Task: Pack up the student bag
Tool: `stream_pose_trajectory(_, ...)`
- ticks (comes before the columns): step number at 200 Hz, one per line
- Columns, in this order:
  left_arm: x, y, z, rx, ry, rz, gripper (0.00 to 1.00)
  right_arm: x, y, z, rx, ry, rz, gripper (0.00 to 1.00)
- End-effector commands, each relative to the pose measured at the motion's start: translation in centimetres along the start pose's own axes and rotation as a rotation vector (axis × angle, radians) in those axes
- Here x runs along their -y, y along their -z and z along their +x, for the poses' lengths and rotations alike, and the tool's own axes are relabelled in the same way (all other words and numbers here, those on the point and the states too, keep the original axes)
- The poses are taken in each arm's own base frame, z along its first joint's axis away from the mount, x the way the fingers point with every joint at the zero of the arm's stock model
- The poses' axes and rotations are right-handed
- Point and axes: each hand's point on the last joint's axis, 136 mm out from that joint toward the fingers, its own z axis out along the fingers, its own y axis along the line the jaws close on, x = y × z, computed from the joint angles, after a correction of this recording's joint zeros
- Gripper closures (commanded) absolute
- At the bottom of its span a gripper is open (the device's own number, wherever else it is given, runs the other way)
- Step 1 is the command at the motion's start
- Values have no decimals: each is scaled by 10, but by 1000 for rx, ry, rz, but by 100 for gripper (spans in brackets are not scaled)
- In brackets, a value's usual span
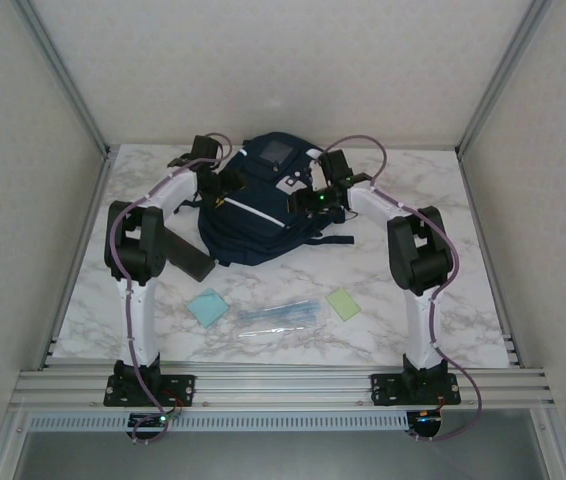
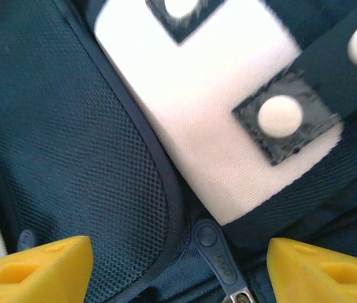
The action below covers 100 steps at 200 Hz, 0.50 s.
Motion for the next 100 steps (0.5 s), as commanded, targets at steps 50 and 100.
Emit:
stream_pose_trajectory(50,-21,-21,-5,-12,30,-42,27,-52,-23,39,-161,83,-240,27)
stream_pose_trajectory(100,-21,-26,-7,-7,54,-44,28,-102,34,56,-162,125,-478,28)
